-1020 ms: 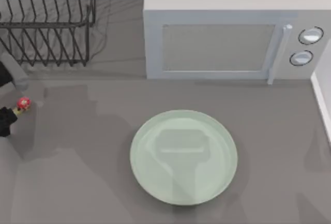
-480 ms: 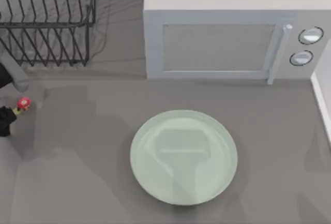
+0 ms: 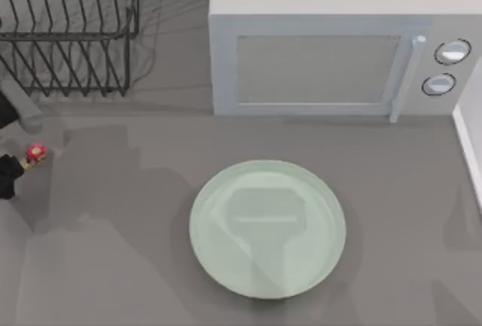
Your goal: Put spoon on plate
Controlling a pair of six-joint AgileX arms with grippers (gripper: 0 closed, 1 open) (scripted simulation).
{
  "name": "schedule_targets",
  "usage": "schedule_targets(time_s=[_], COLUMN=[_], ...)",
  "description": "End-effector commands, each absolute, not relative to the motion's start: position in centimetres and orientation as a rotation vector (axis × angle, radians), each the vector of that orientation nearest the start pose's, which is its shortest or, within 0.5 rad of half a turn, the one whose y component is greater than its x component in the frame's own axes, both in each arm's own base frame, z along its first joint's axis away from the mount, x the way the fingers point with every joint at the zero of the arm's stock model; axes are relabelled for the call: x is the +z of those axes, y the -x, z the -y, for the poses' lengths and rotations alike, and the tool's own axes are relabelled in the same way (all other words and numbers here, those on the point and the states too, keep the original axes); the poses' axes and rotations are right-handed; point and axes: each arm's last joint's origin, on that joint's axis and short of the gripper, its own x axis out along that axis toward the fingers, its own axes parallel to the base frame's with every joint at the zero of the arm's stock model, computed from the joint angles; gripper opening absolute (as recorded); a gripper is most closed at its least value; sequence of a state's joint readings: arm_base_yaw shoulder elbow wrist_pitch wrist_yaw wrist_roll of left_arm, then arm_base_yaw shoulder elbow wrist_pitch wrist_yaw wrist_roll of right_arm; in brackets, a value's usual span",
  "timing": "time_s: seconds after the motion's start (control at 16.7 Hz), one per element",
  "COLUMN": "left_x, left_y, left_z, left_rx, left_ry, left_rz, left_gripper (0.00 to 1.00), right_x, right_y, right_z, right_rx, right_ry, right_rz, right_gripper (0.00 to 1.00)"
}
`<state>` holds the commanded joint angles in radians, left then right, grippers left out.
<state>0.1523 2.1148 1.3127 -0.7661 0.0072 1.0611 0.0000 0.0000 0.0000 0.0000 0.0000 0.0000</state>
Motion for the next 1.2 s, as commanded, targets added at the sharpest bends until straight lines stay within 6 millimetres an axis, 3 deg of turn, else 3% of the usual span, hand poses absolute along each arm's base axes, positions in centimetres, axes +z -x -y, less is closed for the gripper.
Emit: schedule_targets(time_s=[0.12, 0.18, 0.42, 0.84, 1.2], left_x=[9.2, 11.4, 13.3, 20.6, 21.2], left_y=[-37.1, -36.8, -37.3, -36.9, -36.9], left_z=[-6.0, -5.7, -5.7, -5.7, -5.7], left_rx=[-0.704, -0.698, -0.701, -0.703, -0.701], left_ry=[-0.7, -0.678, -0.686, -0.676, -0.679], left_rz=[-1.449, -1.432, -1.425, -1.439, -1.434], left_gripper=[0.0, 0.0, 0.0, 0.0, 0.0], right_x=[16.0, 16.0, 16.0, 16.0, 16.0], right_y=[-10.6, -10.6, -10.6, -10.6, -10.6], right_z=[0.1, 0.1, 0.1, 0.1, 0.1], right_rx=[0.0, 0.0, 0.0, 0.0, 0.0], right_ry=[0.0, 0.0, 0.0, 0.0, 0.0], right_rz=[0.0, 0.0, 0.0, 0.0, 0.0], right_gripper=[1.0, 1.0, 1.0, 1.0, 1.0])
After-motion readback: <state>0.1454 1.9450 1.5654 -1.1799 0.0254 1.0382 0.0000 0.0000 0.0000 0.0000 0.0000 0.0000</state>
